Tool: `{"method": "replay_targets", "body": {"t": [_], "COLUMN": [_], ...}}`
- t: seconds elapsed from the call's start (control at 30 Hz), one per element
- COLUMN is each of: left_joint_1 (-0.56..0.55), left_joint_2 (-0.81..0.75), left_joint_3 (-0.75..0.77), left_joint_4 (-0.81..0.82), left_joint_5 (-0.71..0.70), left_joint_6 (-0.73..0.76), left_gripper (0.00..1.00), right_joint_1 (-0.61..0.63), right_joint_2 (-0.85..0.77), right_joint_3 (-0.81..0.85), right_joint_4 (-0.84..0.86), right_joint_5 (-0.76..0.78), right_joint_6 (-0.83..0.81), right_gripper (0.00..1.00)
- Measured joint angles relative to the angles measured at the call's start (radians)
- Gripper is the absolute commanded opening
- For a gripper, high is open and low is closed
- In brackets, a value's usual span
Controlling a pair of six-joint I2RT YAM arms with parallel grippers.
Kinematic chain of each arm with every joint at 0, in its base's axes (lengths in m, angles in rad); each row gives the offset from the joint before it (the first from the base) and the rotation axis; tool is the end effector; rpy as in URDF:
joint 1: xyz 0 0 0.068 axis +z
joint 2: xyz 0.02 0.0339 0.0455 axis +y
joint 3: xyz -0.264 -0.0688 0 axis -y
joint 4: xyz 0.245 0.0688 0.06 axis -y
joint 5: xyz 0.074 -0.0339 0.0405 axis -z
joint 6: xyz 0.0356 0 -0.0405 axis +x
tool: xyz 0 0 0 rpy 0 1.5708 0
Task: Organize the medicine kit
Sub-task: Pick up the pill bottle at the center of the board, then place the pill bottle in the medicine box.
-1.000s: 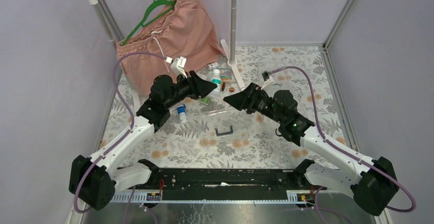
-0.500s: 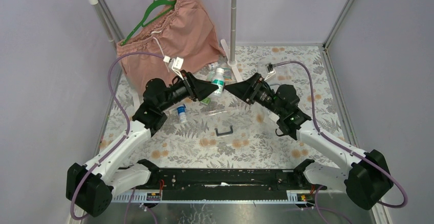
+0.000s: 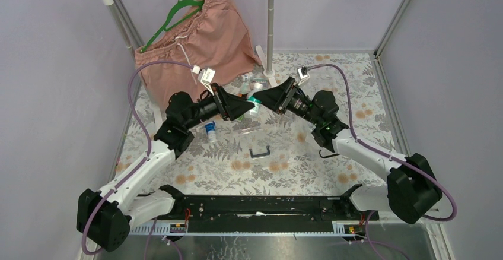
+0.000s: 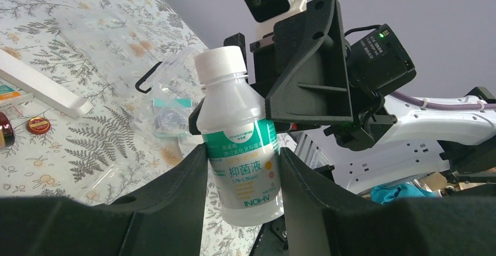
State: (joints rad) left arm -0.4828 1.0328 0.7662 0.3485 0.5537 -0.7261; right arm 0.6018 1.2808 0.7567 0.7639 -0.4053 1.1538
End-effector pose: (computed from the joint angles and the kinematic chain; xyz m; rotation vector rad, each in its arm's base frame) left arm 0.2046 -0.1284 0.3421 0.2943 1.6402 -1.3545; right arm 0.2314 0.1759 0.3212 0.0316 1.5838 1.7031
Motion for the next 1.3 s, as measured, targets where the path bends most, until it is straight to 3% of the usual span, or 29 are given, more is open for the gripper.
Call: {"method": "replay_targets", "body": {"t": [0.33, 0.6, 0.73, 0.87, 1.0, 1.07, 1.3], "left_joint_1": [0.0, 0.0, 0.0, 0.0, 0.0, 0.0, 0.003], "left_joint_2": [0.0, 0.01, 0.009, 0.002, -0.002, -0.003, -0.039], "left_joint_3": [-0.013, -0.015, -0.015, -0.014, 0.005, 0.026, 0.062], "left_joint_4": [0.015, 0.018, 0.02, 0.016, -0.023, -0.058, -0.204], "left_joint_5": [-0.004, -0.019, -0.037, -0.054, -0.089, -0.111, -0.292], "left_joint_6": [0.005, 0.006, 0.018, 0.027, 0.055, 0.079, 0.172], "left_gripper": [0.34, 0.68, 0.84, 0.87, 0.98, 0.99, 0.99], "right_joint_1": [-0.002, -0.003, -0.004, -0.026, -0.083, -0.1, -0.107], "right_joint_2": [0.031, 0.029, -0.008, -0.065, -0.114, -0.135, -0.209], "right_joint_3": [0.004, 0.021, 0.05, 0.072, 0.119, 0.154, 0.19], "right_joint_4": [0.057, 0.008, -0.161, -0.357, -0.574, -0.699, -0.983], "right_joint_5": [-0.033, -0.026, 0.034, 0.136, 0.26, 0.368, 0.772], "right_joint_6": [0.039, -0.003, -0.106, -0.216, -0.344, -0.427, -0.663], "right_gripper": [0.39, 0.29, 0.24, 0.19, 0.16, 0.21, 0.21]}}
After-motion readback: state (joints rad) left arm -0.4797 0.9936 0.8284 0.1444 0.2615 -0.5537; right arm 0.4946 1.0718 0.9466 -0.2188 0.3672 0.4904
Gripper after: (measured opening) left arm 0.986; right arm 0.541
